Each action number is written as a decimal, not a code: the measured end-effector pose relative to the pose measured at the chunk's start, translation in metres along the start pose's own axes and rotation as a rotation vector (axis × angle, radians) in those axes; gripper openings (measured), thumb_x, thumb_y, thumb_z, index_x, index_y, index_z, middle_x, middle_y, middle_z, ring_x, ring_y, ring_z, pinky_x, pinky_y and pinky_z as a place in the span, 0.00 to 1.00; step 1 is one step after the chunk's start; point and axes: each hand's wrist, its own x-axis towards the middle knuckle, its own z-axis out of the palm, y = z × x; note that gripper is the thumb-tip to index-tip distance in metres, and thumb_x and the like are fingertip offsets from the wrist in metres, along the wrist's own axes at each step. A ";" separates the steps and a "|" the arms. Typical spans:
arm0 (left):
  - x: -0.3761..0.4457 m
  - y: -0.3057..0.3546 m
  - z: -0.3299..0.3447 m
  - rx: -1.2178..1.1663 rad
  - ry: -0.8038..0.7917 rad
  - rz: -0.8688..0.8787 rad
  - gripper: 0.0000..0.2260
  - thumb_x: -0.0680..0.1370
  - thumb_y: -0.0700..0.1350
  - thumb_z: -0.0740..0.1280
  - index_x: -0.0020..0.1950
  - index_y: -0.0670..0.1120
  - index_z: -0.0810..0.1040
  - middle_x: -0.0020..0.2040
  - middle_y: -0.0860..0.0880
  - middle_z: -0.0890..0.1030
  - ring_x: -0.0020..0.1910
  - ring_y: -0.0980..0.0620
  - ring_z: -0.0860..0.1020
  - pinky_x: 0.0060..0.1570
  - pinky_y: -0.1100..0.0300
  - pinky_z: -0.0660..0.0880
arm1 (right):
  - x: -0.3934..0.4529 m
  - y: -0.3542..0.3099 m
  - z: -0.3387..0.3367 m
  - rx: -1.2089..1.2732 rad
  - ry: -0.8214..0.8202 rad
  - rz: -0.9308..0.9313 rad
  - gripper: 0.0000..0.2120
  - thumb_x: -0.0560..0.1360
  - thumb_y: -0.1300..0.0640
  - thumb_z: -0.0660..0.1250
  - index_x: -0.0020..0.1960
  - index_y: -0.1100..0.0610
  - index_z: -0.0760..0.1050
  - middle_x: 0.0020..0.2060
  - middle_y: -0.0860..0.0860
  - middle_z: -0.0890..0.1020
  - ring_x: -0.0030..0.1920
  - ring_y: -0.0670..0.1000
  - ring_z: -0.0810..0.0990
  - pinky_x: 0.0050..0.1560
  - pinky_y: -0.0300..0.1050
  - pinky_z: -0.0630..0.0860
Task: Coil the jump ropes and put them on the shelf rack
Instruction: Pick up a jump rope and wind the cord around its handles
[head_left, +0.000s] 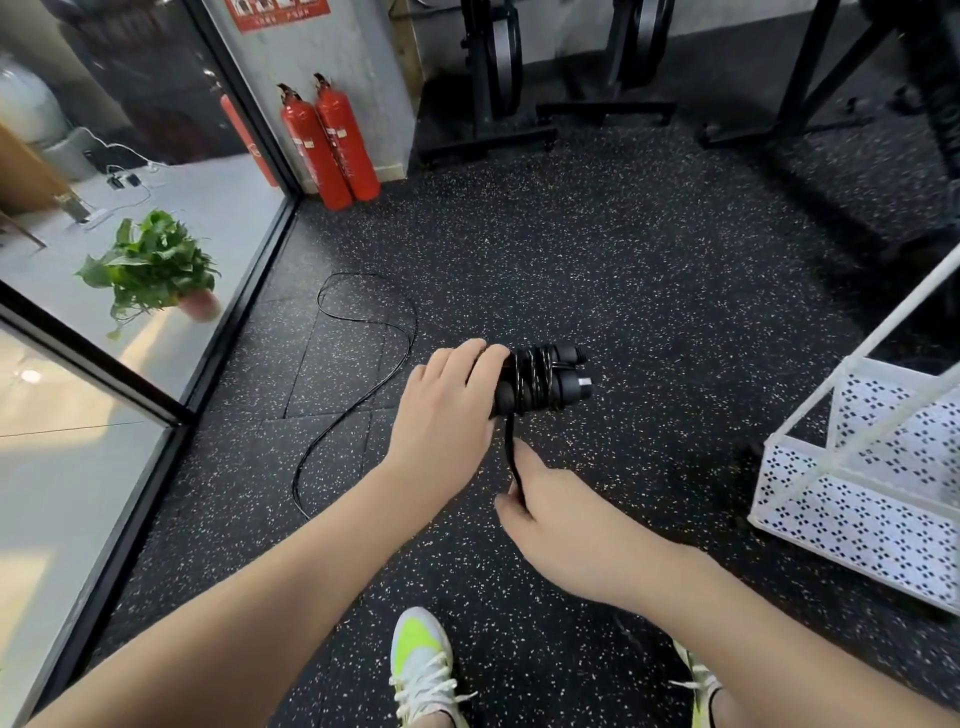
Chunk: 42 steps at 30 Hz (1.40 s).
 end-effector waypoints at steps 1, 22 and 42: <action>0.000 0.001 0.001 0.015 -0.024 -0.014 0.25 0.68 0.36 0.77 0.65 0.43 0.78 0.61 0.45 0.80 0.52 0.40 0.79 0.48 0.46 0.77 | -0.002 -0.003 -0.001 -0.056 -0.006 -0.007 0.19 0.84 0.51 0.56 0.73 0.53 0.60 0.42 0.55 0.81 0.33 0.49 0.76 0.33 0.45 0.73; -0.034 0.008 0.003 -0.279 -0.148 0.397 0.27 0.70 0.33 0.75 0.65 0.42 0.67 0.55 0.41 0.81 0.55 0.43 0.77 0.53 0.49 0.75 | 0.005 0.011 -0.095 0.041 0.214 -0.115 0.04 0.67 0.49 0.80 0.40 0.44 0.86 0.39 0.39 0.85 0.43 0.41 0.82 0.48 0.42 0.78; -0.023 0.021 -0.009 -0.432 0.074 0.084 0.25 0.65 0.28 0.77 0.60 0.38 0.76 0.57 0.42 0.81 0.57 0.49 0.75 0.60 0.65 0.68 | 0.008 0.039 -0.022 0.556 0.004 0.108 0.13 0.86 0.55 0.55 0.56 0.58 0.78 0.40 0.54 0.85 0.41 0.53 0.83 0.52 0.53 0.83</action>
